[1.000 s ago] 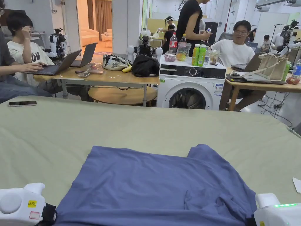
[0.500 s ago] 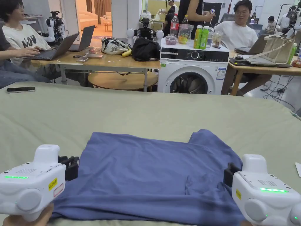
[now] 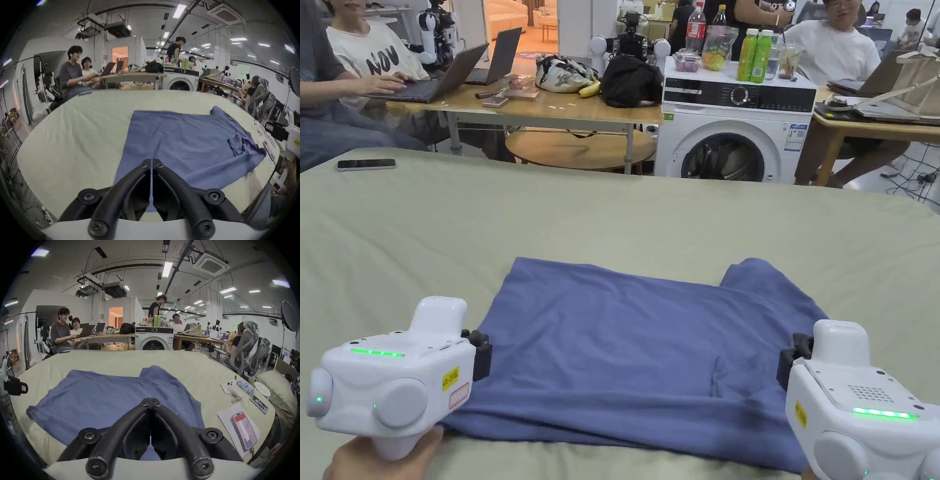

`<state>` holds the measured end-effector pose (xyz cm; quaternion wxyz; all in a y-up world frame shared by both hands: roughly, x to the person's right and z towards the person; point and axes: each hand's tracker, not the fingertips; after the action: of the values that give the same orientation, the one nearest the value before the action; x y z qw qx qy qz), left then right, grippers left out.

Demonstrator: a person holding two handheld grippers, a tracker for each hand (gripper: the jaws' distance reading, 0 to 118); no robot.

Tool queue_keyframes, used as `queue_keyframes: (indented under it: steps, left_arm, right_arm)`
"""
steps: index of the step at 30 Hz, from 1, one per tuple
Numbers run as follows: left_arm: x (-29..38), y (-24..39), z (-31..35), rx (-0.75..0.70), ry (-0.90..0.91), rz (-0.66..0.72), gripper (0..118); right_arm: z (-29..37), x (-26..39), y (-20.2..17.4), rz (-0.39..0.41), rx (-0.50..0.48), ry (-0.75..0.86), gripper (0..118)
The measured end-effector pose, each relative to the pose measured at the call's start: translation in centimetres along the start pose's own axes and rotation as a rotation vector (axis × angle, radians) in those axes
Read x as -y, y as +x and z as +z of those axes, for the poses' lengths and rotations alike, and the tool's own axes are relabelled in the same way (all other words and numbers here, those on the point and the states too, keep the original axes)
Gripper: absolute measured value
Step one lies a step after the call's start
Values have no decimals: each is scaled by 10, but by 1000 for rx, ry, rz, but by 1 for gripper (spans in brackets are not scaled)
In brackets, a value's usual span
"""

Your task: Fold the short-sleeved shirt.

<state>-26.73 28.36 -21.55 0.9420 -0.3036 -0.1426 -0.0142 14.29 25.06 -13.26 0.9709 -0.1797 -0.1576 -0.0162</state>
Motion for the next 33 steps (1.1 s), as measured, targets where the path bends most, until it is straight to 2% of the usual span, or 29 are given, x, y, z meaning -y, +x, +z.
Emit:
queue_keyframes:
  steps: [4, 5, 6, 7, 8, 9, 16, 18, 20, 22, 24, 25, 26, 27, 29, 30, 31, 33]
  left_arm:
    - [-6, -27, -2, 5, -131, 65, 0]
    - [-9, -33, 0, -4, -157, 83, 6]
    - [-10, -38, -1, -11, -161, 98, 18]
    - [-11, -45, -5, -16, -189, 118, 38]
    - [-11, -51, -11, -14, -227, 133, 50]
    - [-10, -56, -17, -19, -264, 141, 56]
    - [20, -69, -79, -148, -548, 188, 58]
    - [28, -62, -66, -124, -479, 206, 59]
    - [26, -55, -62, -131, -479, 193, 59]
    - [27, -46, -57, -133, -480, 109, 57]
    - [28, -41, -51, -98, -464, 81, 40]
    - [27, -42, -48, -86, -450, 78, 18]
    - [27, -44, -46, -65, -438, 93, 6]
    - [28, -43, -45, -60, -438, 106, 4]
    - [30, -44, -45, -63, -437, 92, 3]
    - [31, -44, -45, -62, -435, 96, 3]
    - [31, -43, -44, -61, -436, 96, 3]
    - [31, -43, -44, -65, -432, 92, 3]
  right_arm:
    - [-5, 3, 0, 9, -8, -40, 0]
    - [-6, 4, 0, 14, -10, -50, 0]
    - [-7, 6, -1, 17, -10, -55, 0]
    - [-8, 7, -1, 21, -5, -60, 0]
    - [-9, 8, -1, 26, -4, -69, 0]
    - [-10, 9, 0, 26, -5, -75, 0]
    - [-15, 16, 5, 27, 7, -133, 0]
    - [-16, 17, 7, 27, 9, -147, 0]
    - [-15, 18, 9, 32, 12, -167, 0]
    - [-15, 19, 13, 34, 16, -183, 0]
    - [-15, 17, 19, 46, 25, -218, 0]
    - [-14, 15, 23, 46, 30, -232, 0]
    - [-14, 14, 27, 50, 41, -257, 0]
    - [-14, 12, 32, 68, 57, -297, 1]
    - [-13, 10, 43, 85, 70, -344, 36]
    - [-13, 11, 49, 88, 78, -369, 49]
    - [-14, 12, 54, 102, 94, -394, 54]
    - [-17, 20, 66, 106, 104, -420, 54]
